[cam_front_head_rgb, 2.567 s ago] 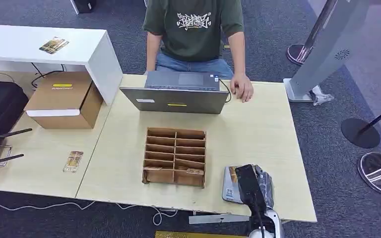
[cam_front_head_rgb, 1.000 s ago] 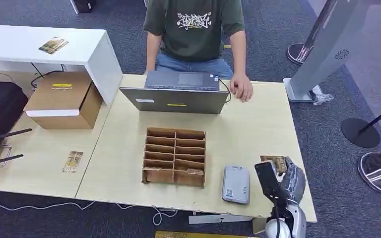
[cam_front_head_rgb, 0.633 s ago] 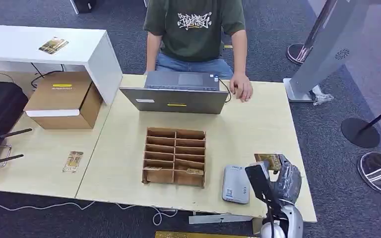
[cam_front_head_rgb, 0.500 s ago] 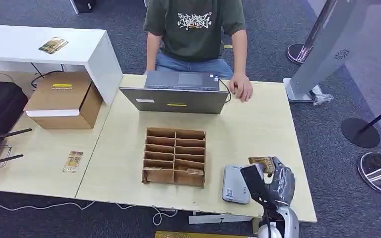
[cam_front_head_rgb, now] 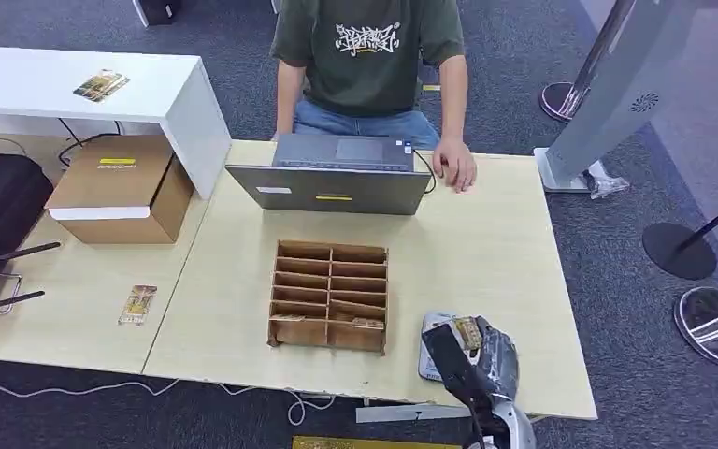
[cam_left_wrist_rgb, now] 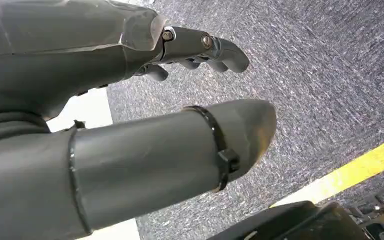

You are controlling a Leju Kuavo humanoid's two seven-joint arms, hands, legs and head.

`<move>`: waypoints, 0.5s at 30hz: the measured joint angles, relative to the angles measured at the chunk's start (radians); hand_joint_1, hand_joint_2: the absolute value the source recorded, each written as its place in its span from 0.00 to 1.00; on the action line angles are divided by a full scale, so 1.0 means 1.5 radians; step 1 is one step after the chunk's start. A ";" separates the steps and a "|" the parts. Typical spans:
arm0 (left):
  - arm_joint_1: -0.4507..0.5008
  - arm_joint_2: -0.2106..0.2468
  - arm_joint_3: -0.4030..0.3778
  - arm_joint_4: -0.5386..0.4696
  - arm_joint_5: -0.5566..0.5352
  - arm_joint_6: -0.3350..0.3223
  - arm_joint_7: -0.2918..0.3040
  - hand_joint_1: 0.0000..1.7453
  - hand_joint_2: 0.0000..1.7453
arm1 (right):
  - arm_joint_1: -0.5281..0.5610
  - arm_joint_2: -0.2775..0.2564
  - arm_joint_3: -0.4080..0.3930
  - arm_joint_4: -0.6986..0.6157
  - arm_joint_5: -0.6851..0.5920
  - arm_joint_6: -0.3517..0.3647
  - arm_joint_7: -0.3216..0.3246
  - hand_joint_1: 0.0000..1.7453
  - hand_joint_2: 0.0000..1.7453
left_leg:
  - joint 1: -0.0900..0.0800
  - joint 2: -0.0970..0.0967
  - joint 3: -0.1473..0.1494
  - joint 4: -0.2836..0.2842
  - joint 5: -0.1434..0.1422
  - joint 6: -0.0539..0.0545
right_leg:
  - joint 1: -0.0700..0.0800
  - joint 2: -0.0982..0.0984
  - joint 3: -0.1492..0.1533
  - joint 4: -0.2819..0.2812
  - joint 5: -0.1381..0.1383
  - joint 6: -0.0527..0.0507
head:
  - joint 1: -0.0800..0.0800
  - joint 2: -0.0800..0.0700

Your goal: Pass the card to the sensor for recognition and then transmit it.

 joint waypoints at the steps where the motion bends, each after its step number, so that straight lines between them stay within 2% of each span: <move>1: 0.000 0.000 0.000 0.000 0.000 0.000 0.000 0.00 0.00 | 0.000 0.000 0.002 0.002 -0.002 0.001 0.004 1.00 1.00 | 0.000 0.000 0.000 0.000 0.000 0.000 | 0.000 0.000 0.000 0.000 0.000 0.000 | 0.000 0.000; 15: 0.000 0.000 0.000 0.000 -0.006 -0.006 0.001 0.00 0.00 | -0.013 -0.001 0.001 0.032 -0.002 0.021 0.019 1.00 1.00 | 0.000 0.000 0.000 0.000 0.000 0.000 | 0.000 0.000 0.000 0.000 0.000 0.000 | 0.000 0.000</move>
